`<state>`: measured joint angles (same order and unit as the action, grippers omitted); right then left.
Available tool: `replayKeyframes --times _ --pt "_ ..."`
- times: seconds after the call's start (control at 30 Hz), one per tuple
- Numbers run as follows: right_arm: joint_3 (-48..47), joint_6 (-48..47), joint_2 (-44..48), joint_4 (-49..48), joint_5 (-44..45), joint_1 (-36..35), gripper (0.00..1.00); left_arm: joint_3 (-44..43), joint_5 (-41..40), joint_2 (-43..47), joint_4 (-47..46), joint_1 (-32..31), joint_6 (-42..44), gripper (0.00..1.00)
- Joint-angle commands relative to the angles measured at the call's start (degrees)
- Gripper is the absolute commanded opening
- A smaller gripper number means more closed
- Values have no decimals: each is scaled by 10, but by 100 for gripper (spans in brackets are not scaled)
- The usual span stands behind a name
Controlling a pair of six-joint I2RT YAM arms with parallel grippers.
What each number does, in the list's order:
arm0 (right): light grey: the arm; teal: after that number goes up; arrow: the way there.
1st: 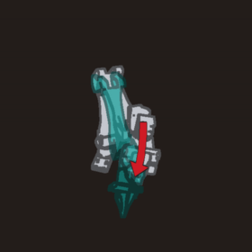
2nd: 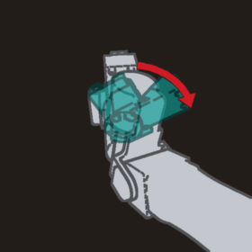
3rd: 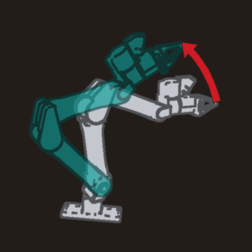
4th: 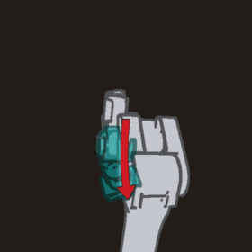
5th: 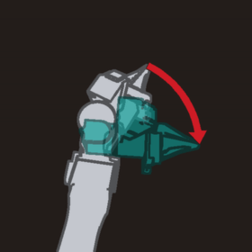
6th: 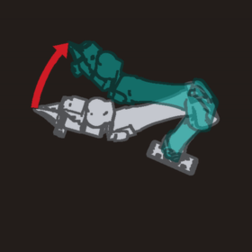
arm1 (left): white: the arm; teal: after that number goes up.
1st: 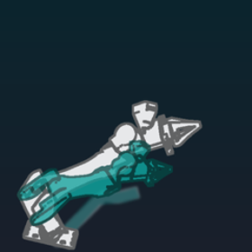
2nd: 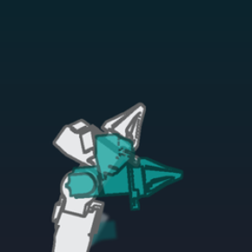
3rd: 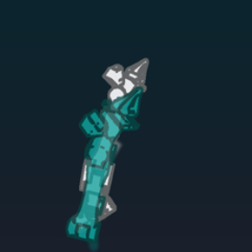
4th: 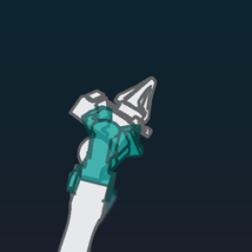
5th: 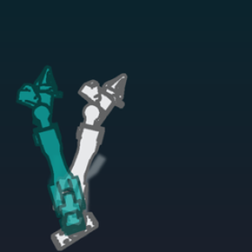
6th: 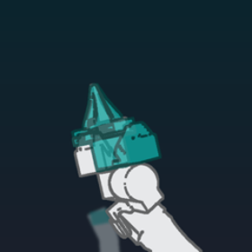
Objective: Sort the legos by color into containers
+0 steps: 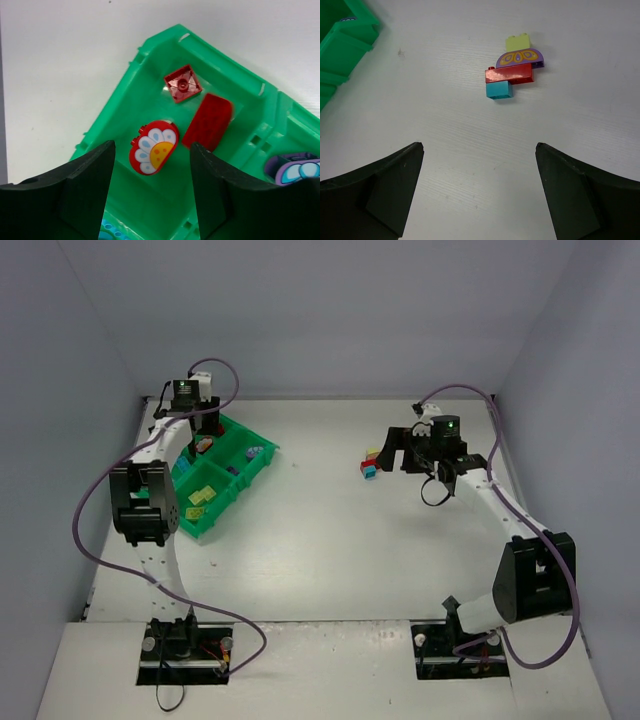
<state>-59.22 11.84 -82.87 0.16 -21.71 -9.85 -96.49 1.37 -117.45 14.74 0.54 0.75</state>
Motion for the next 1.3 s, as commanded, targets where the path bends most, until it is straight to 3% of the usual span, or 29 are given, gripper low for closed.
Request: replayKeyframes --times 0.0,0.23,0.4,0.57,1.0,1.27 --pt "1 -16 -3 -19 13 -5 91 -26 -20 29 -9 11 0 55" --pt "-20 -32 -44 -21 36 -32 87 15 33 122 -4 1 -84 56" --pt "-51 -49 -95 -22 79 -68 89 41 38 180 46 -47 -137 58" --pt "-78 -59 -149 -24 103 -81 90 95 63 248 84 -82 -195 67" --pt "-150 -48 -259 -36 158 -89 93 199 98 358 139 -133 -200 71" --pt "-189 -59 -315 -36 189 -96 96 227 109 368 132 -135 -204 71"
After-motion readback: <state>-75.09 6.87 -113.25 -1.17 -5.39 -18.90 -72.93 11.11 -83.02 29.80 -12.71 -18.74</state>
